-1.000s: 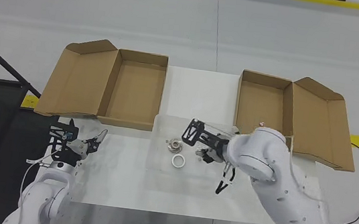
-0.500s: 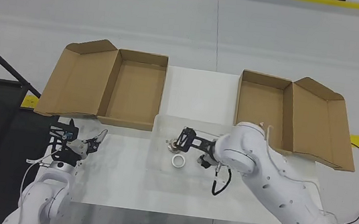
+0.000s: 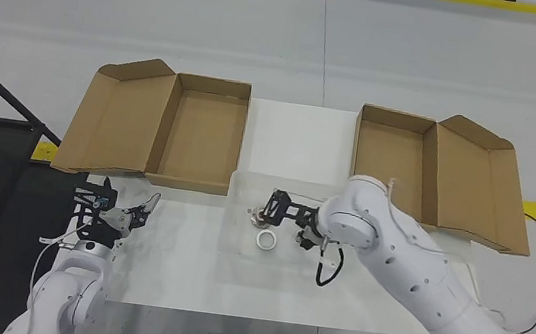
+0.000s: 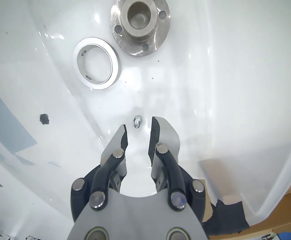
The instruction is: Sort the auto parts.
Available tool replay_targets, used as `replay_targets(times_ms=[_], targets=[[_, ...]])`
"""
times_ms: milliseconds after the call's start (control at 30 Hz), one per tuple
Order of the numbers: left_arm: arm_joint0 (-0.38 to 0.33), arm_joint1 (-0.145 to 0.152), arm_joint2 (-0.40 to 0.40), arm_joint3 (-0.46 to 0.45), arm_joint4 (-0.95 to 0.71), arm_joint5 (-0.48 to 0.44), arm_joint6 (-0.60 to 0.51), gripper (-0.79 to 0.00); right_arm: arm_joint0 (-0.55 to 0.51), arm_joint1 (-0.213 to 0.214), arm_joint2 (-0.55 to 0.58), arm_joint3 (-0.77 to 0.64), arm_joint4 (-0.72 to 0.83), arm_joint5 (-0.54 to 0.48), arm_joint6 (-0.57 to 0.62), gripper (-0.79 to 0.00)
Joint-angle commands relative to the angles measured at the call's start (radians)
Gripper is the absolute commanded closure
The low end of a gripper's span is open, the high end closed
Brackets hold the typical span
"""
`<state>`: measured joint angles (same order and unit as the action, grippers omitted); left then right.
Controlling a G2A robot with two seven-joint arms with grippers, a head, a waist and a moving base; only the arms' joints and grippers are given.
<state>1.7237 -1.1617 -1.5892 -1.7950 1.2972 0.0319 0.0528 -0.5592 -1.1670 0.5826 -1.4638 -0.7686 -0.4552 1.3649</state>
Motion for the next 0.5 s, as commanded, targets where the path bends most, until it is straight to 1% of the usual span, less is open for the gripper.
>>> replay_targets(times_ms=[0, 133, 200, 300, 333, 467], targets=[[0.000, 0.000, 0.000, 0.000, 0.000, 0.000, 0.000, -0.785, 0.008, -0.003, -0.009, 0.015, 0.007, -0.003, -0.003, -0.262], [0.000, 0.000, 0.000, 0.000, 0.000, 0.000, 0.000, -0.785, 0.017, -0.009, -0.024, 0.035, 0.016, -0.008, -0.008, -0.249], [0.000, 0.000, 0.000, 0.000, 0.000, 0.000, 0.000, -0.785, 0.022, -0.012, -0.031, 0.043, 0.017, -0.010, -0.010, -0.228], [0.000, 0.000, 0.000, 0.000, 0.000, 0.000, 0.000, -0.785, 0.027, -0.015, -0.039, 0.053, 0.022, -0.014, -0.014, -0.145], [0.000, 0.000, 0.000, 0.000, 0.000, 0.000, 0.000, -0.785, 0.029, -0.016, -0.042, 0.057, 0.023, -0.015, -0.015, -0.135], [0.000, 0.000, 0.000, 0.000, 0.000, 0.000, 0.000, -0.785, 0.039, -0.020, -0.056, 0.072, 0.031, -0.019, -0.019, -0.160]])
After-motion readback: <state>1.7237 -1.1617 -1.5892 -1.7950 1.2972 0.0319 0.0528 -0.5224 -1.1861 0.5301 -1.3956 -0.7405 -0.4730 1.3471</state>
